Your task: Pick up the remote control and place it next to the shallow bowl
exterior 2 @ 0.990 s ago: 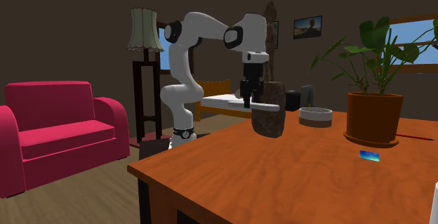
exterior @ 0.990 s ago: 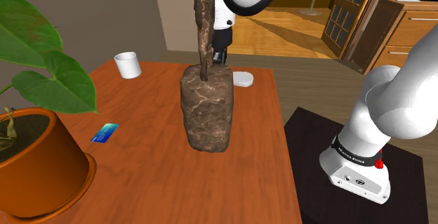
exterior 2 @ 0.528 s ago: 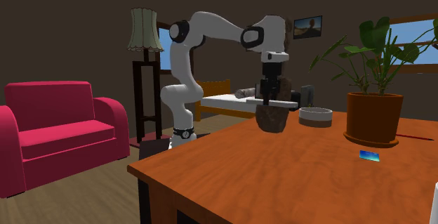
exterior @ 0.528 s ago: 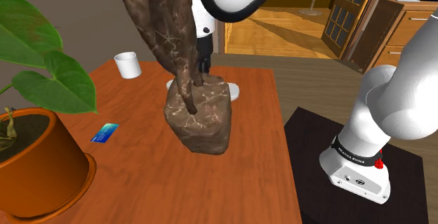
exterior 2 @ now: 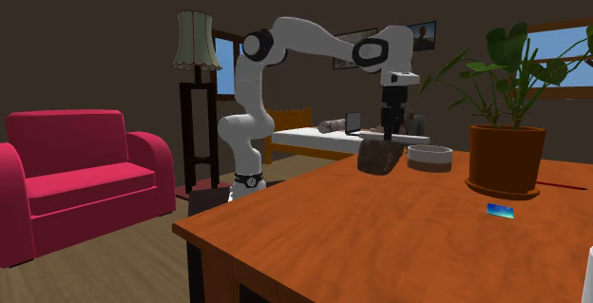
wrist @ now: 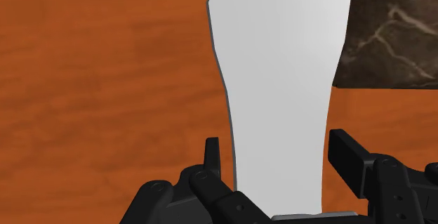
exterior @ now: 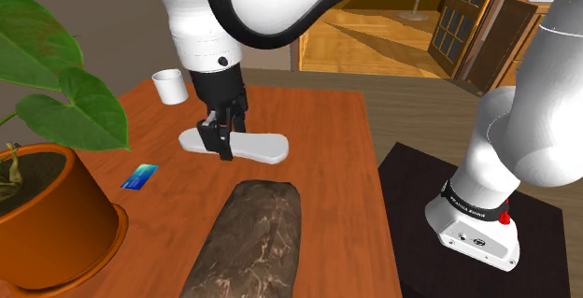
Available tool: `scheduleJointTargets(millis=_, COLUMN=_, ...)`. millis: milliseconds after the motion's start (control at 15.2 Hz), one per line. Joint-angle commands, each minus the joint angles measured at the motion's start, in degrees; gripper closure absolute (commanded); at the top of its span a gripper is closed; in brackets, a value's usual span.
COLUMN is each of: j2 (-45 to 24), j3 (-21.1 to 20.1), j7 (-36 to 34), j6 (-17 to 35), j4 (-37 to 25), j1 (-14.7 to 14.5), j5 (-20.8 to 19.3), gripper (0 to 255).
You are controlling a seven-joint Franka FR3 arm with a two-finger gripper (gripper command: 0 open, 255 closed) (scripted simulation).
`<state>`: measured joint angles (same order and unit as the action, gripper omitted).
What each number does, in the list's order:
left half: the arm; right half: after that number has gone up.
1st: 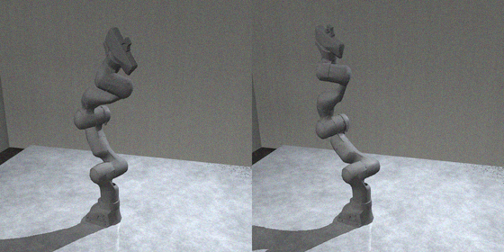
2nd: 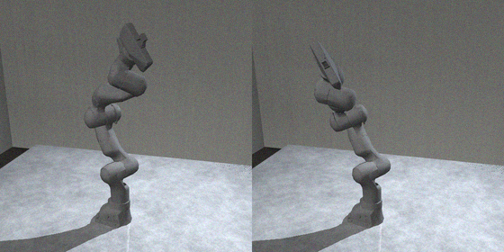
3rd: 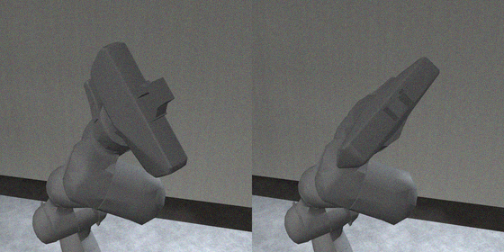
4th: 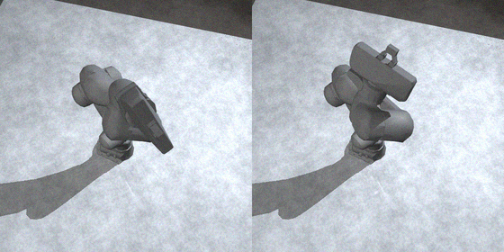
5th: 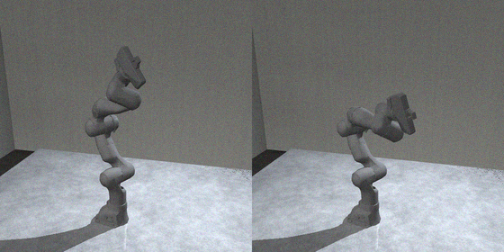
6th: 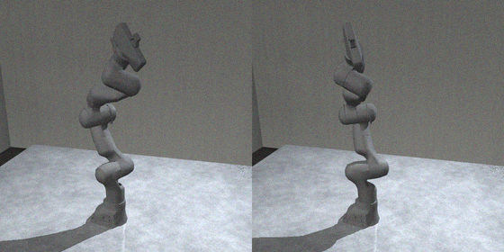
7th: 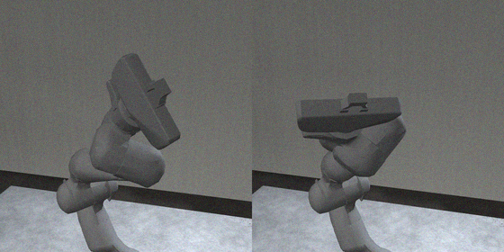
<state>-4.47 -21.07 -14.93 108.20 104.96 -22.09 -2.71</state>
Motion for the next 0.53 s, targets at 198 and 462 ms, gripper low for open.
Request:
scheduleJointTargets(millis=198, j2=-10.4, j3=-2.6, j7=-8.2, j6=-3.6, j4=-12.9, j1=-5.1, j5=-4.3, gripper=255)
scheduleJointTargets(millis=462, j2=-10.8, j3=-2.4, j7=-8.4, j6=-0.6, j4=-10.3, j1=-5.2, j5=-4.5, gripper=255)
